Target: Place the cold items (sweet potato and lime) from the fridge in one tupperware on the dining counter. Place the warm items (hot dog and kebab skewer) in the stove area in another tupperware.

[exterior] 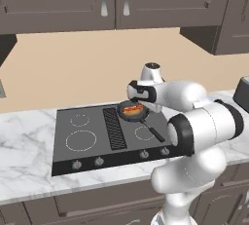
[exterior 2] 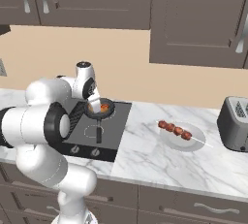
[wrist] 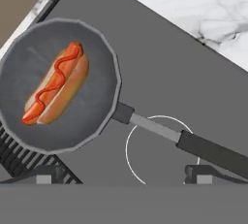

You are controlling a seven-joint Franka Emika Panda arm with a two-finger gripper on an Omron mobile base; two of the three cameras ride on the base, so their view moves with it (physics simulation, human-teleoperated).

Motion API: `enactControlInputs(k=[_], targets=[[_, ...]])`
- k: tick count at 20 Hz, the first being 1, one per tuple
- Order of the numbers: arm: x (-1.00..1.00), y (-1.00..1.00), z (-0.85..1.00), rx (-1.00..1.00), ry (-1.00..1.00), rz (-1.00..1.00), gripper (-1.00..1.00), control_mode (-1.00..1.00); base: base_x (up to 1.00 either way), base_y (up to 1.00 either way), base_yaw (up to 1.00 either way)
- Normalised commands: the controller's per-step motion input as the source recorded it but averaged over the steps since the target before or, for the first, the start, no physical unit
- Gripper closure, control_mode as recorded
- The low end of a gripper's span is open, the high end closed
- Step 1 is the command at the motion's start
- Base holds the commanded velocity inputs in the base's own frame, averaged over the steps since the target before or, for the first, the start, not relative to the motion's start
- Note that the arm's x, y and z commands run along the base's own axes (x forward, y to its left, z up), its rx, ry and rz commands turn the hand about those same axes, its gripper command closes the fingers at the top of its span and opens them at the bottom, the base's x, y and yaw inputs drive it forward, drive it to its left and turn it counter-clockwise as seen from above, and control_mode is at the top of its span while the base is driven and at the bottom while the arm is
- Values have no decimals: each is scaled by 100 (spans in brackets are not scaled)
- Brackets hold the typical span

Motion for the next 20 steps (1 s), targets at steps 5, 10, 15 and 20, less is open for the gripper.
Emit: enactControlInputs(k=[5,10,15,20], targets=[[42,0,-27,0,0,0,-100,-100,0,0,0],[27,6,-36,0,0,-5,-100,-100,0,0,0],[33,7,-29,0,0,-11,-100,-100,0,0,0],[25,2,-31,1,0,-12,-100,-100,0,0,0]])
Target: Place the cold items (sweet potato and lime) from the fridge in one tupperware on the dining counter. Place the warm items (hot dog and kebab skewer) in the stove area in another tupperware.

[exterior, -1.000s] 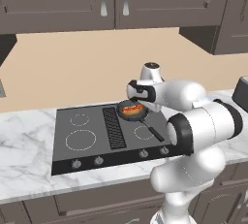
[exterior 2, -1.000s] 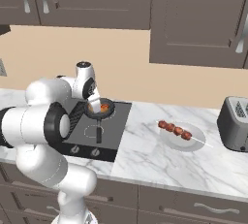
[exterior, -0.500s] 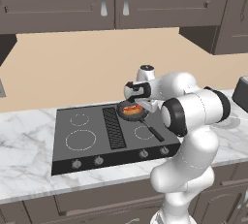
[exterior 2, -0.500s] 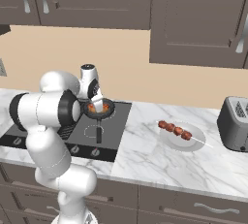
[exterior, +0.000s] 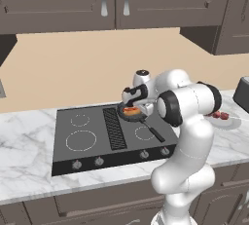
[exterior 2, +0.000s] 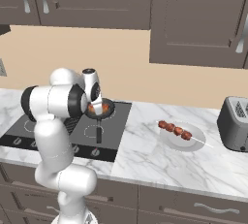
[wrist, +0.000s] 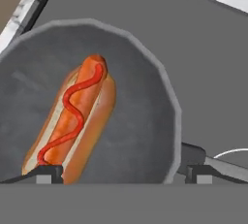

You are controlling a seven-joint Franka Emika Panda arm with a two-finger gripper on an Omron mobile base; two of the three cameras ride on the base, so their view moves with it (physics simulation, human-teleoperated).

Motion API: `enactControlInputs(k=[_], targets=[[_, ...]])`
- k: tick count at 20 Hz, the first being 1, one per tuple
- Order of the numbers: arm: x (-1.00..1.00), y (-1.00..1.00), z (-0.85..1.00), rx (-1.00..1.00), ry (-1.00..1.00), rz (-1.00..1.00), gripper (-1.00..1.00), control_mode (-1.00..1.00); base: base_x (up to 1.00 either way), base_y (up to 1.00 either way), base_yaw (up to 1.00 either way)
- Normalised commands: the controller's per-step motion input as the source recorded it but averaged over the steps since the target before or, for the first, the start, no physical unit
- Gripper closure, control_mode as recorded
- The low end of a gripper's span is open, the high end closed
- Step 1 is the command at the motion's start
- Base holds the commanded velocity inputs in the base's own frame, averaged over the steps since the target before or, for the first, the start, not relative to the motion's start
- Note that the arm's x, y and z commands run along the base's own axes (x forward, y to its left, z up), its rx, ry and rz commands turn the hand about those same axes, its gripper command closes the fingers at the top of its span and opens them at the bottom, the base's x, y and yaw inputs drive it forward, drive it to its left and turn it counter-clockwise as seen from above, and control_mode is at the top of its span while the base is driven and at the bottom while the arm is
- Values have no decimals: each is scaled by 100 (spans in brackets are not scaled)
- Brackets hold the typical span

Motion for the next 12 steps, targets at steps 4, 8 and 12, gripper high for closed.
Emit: enactControlInputs(k=[4,8,12], targets=[[18,0,-32,3,0,-11,-100,-100,0,0,0],[28,0,-21,6,0,-9,-100,-100,0,0,0],[30,0,-5,11,0,-6,-100,-100,0,0,0]])
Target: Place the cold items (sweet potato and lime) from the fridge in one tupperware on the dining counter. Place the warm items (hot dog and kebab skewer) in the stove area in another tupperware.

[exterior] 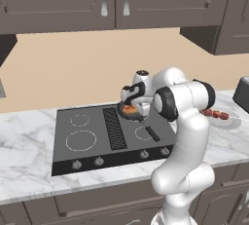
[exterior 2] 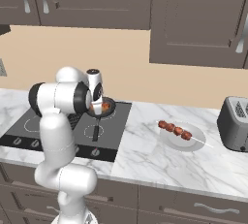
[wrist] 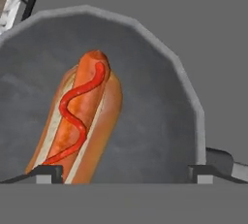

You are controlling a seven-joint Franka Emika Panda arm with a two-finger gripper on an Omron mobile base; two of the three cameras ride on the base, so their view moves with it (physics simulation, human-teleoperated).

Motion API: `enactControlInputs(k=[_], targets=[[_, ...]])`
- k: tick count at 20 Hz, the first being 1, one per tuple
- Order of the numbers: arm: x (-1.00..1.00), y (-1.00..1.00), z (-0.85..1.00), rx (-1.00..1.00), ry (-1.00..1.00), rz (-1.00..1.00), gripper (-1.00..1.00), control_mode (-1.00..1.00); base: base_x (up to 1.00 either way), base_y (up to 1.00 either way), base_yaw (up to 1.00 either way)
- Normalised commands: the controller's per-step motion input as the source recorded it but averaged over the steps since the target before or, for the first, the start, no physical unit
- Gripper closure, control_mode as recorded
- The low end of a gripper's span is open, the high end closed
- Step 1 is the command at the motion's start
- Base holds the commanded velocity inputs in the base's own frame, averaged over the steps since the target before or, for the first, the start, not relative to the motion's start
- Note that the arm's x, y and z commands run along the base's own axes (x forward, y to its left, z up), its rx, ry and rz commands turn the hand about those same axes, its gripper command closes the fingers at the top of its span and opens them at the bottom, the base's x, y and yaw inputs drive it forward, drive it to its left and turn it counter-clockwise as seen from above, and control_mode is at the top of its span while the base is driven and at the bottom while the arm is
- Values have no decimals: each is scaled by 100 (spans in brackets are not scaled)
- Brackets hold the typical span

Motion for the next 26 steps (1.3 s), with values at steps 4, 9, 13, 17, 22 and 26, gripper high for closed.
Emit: enactControlInputs(k=[4,9,13,17,22,26], targets=[[12,-1,1,11,0,-3,-100,-100,0,0,0],[22,0,0,5,0,0,-100,-100,0,0,0],[44,0,-8,0,3,0,-100,-100,0,0,0],[41,0,-19,0,1,0,-100,-100,0,0,0],[13,0,-33,0,0,0,-100,-100,0,0,0],[0,0,-38,0,0,-1,-100,-100,0,0,0]])
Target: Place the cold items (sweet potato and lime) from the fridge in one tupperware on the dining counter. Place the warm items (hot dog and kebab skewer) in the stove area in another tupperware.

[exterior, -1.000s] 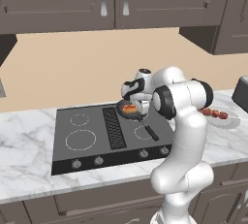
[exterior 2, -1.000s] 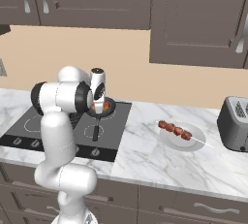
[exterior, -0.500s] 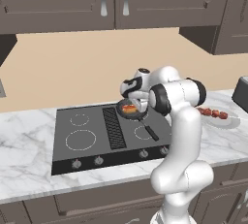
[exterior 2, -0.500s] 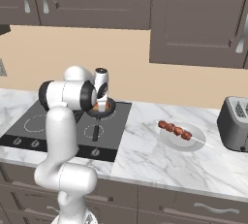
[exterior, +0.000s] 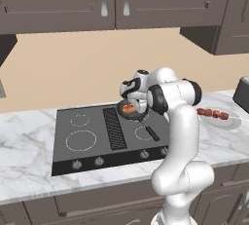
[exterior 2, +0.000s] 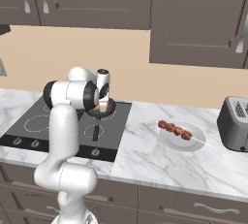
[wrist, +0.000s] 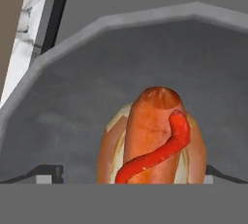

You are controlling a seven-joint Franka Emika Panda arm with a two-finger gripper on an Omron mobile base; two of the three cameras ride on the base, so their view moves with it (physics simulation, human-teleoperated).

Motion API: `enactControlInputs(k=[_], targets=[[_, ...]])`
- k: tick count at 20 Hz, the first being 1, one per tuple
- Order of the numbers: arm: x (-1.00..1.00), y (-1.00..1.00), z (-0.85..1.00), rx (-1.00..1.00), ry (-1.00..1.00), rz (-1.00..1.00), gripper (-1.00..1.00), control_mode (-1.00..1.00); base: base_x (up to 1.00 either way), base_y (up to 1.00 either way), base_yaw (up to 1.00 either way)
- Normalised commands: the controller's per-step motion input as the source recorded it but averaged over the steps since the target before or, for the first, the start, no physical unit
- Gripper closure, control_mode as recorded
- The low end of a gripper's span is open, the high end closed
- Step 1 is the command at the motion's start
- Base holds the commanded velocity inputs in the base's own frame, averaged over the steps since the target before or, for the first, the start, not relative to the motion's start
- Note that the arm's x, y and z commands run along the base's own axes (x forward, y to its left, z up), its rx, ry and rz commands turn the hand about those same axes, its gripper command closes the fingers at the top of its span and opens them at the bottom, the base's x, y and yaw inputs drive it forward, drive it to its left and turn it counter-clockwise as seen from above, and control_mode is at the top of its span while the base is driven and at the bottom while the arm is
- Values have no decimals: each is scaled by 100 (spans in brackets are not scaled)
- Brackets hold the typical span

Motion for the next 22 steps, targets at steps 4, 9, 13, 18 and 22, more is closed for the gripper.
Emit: enactControlInputs(k=[4,9,13,18,22], targets=[[0,0,-40,0,1,-4,100,-100,0,0,0],[-10,0,-4,0,-8,0,100,-100,0,0,0],[-40,-3,15,0,-29,0,100,-100,0,0,0],[-46,-6,46,0,-29,-1,100,-100,0,0,0],[-27,-7,78,0,-8,-6,100,-100,0,0,0]])
